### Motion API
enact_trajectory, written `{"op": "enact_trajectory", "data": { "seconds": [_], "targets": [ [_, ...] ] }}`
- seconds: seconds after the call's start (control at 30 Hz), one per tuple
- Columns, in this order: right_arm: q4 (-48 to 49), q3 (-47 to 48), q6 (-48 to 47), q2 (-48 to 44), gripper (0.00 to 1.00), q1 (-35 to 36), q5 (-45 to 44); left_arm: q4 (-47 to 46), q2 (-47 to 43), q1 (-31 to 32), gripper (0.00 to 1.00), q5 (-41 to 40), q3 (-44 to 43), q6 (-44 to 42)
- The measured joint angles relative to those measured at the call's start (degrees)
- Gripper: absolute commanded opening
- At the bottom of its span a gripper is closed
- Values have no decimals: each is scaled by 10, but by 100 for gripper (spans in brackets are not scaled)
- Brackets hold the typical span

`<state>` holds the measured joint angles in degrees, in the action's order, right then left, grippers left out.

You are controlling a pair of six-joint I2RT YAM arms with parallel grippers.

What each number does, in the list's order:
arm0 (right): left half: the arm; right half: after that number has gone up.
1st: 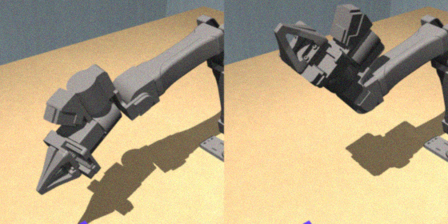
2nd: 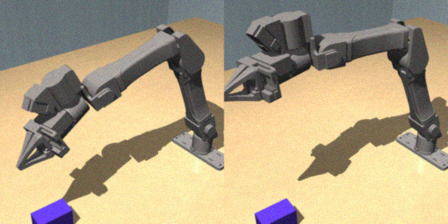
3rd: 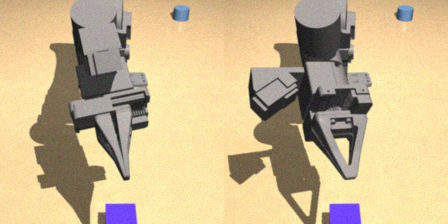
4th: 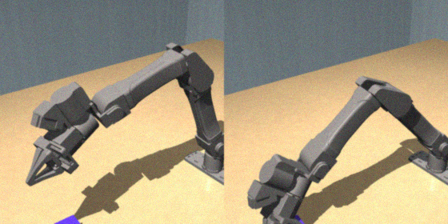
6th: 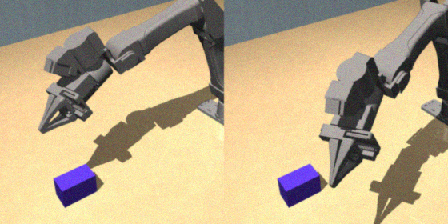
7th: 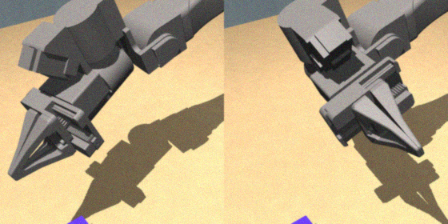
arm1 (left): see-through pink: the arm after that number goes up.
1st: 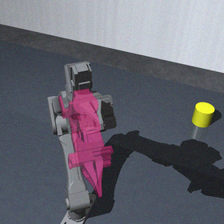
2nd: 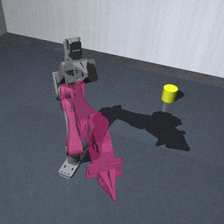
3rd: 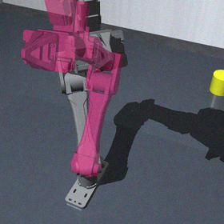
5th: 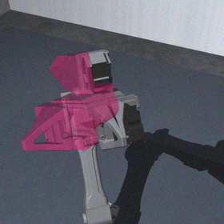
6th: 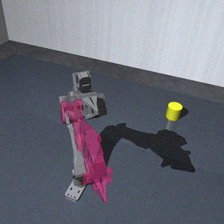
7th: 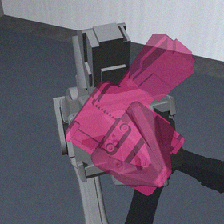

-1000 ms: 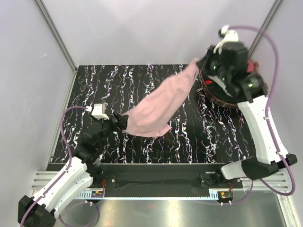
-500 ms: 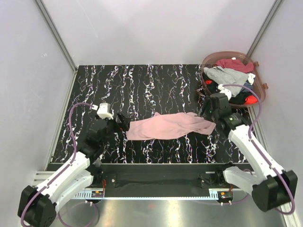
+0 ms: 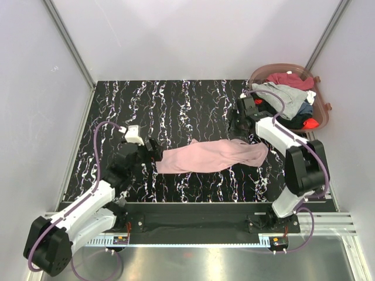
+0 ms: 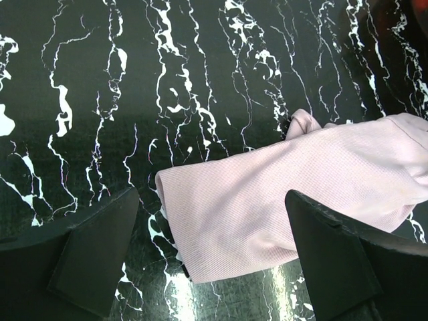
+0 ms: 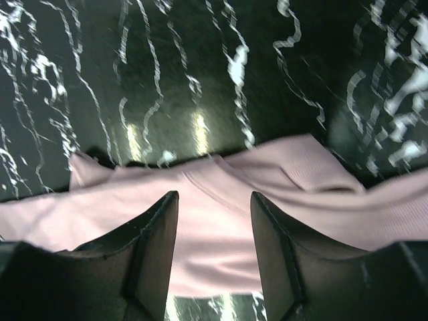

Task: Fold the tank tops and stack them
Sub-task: Flatten the tank top out

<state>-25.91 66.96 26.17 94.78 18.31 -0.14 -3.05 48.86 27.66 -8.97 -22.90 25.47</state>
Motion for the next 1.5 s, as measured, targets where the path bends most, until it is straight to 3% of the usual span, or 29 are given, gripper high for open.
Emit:
{"op": "enact_trajectory", "data": {
  "seconds": [0.27, 0.4, 0.53, 0.57, 0.6, 0.73, 0.77, 0.8, 0.87, 1.23, 1.3, 1.47, 1.5],
  "targets": [
    [17, 46, -8, 85, 56, 19, 22, 2, 31, 0, 99, 0, -10, 3],
    [17, 46, -10, 108, 48, 25, 29, 5, 45, 0, 99, 0, -16, 5],
    [17, 46, -18, 110, 18, 27, 34, 9, 57, 0, 99, 0, -22, 5],
    [17, 46, -19, 110, 5, 27, 40, 9, 61, 0, 99, 0, -25, 5],
    [17, 45, -20, 110, 0, 27, 43, 9, 64, 0, 99, 0, -27, 5],
    [22, 26, -24, 98, 1, 27, 59, 9, 68, 0, 99, 0, -30, 5],
    [23, 17, -24, 90, 8, 27, 59, 9, 68, 0, 99, 0, -30, 5],
    [22, 9, -24, 80, 34, 27, 58, 9, 68, 0, 99, 0, -30, 5],
    [19, -1, -28, 61, 45, 28, 54, 9, 69, 0, 99, 0, -31, 5],
    [16, 7, -55, 80, 49, 55, -8, 16, 78, 0, 99, 0, -36, 6],
    [12, 11, -60, 96, 39, 64, -19, 18, 78, 0, 99, 0, -36, 6],
    [5, 12, -70, 103, 0, 75, -34, 21, 78, 0, 99, 0, -36, 6],
    [6, 10, -70, 101, 0, 76, -36, 21, 78, 0, 99, 0, -36, 6]
  ]
}}
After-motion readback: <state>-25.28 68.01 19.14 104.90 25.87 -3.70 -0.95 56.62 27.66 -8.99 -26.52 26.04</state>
